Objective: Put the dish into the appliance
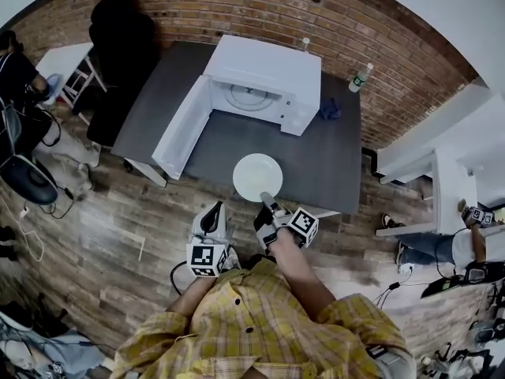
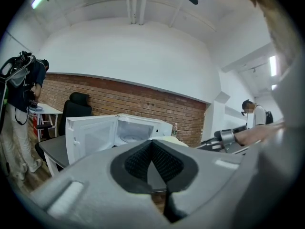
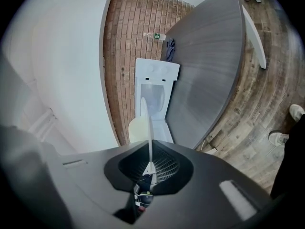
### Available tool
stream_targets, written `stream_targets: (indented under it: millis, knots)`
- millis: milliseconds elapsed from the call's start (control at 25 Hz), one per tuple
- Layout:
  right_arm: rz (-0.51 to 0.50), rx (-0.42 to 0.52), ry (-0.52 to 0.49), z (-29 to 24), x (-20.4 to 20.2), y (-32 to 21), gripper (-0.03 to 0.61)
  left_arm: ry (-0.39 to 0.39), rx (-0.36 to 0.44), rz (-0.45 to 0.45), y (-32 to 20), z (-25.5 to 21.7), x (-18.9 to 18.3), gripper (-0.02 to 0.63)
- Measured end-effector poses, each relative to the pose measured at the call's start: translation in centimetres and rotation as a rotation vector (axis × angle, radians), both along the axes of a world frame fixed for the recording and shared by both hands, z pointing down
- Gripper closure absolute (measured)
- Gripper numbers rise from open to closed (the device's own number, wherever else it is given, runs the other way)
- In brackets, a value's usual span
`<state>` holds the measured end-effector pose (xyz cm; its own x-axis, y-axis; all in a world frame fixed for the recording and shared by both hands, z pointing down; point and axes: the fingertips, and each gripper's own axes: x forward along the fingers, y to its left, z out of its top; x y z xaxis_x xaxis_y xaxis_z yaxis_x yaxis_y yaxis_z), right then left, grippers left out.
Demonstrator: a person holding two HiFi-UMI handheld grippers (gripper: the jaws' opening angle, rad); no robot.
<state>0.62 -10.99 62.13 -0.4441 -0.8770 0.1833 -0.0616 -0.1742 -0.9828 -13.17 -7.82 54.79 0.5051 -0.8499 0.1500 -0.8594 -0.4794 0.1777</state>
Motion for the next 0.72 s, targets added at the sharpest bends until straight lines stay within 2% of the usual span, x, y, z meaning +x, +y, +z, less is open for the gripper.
stream_targets:
  millis: [440, 720]
  knots:
    - [0.001, -0.009, 0.009, 0.6, 0.6, -3.4, 0.565, 0.009, -0.002, 0.034, -4.5, 0.4, 1.3, 0.616]
    - [-0.019, -0.001, -0.007, 1.3, 1.1, -7.8, 0.563, -0.011, 0.000, 0.025, -8.3, 0.7, 1.9, 0.617]
